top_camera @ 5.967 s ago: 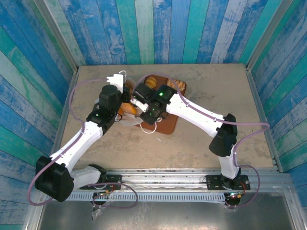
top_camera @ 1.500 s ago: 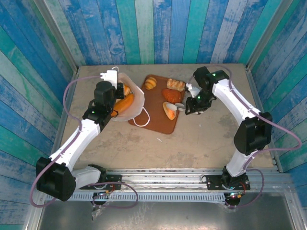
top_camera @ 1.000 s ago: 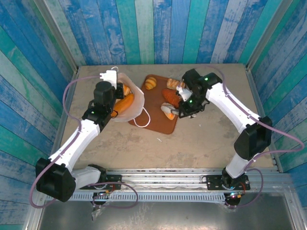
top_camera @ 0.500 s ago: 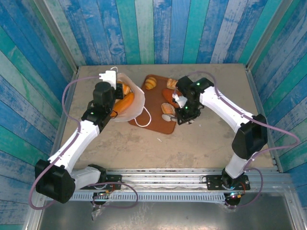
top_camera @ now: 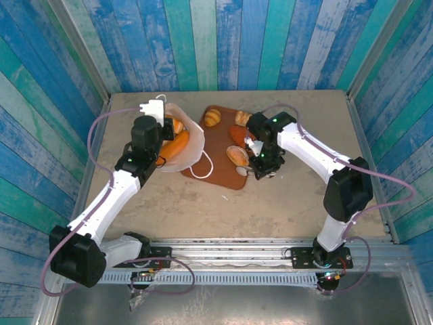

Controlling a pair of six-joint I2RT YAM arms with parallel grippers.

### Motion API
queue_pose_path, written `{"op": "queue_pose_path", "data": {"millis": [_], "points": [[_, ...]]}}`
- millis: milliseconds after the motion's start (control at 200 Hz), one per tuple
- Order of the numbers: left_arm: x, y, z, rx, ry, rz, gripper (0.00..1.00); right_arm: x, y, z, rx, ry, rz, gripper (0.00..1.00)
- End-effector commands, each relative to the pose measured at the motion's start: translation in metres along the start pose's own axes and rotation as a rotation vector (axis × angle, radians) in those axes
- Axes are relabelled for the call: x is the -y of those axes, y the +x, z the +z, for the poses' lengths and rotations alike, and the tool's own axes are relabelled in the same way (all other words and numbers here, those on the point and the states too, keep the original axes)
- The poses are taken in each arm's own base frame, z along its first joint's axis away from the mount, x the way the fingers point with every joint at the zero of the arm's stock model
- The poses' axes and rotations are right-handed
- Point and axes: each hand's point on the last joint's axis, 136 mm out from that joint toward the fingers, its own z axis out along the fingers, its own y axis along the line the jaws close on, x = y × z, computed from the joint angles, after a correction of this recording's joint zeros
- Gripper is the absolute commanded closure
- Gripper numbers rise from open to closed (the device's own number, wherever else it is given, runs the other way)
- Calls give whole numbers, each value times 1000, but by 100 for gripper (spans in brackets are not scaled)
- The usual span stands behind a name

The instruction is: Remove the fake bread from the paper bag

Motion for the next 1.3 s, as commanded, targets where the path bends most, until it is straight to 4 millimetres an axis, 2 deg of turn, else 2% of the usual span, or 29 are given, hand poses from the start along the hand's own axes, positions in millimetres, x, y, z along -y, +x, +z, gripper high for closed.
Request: {"op": "queue_pose_path", "data": {"millis": [0, 120, 366, 506, 526, 576, 781, 1002, 1182, 1297], "points": [[-5, -31, -13, 105, -1, -37, 99, 8, 3, -4, -24, 48, 9, 69], [-4, -33, -13, 107, 2, -39, 99, 13, 3, -6, -26, 80, 12, 69], [-3, -33, -12, 105, 8, -37, 99, 9, -1, -8, -10, 63, 13, 69], [-2, -33, -12, 104, 9, -31, 99, -6, -2, -14, 19, -25, -10, 68], [-3, -33, -13, 103, 9, -30, 99, -17, -1, -15, 22, -42, -40, 68], [-2, -32, -12, 99, 10, -27, 99, -26, 0, -20, 40, -79, -59, 68], [0, -25, -12, 77, 24, -20, 99, -30, 5, -54, 120, -83, -67, 68], [6, -19, -13, 59, 64, -30, 99, -28, 11, -110, 258, -53, -49, 68], [16, -8, -12, 30, 120, -52, 99, -45, 7, -158, 420, -121, -49, 66], [20, -1, -11, 17, 143, -81, 99, -61, 3, -173, 481, -141, -77, 65]]}}
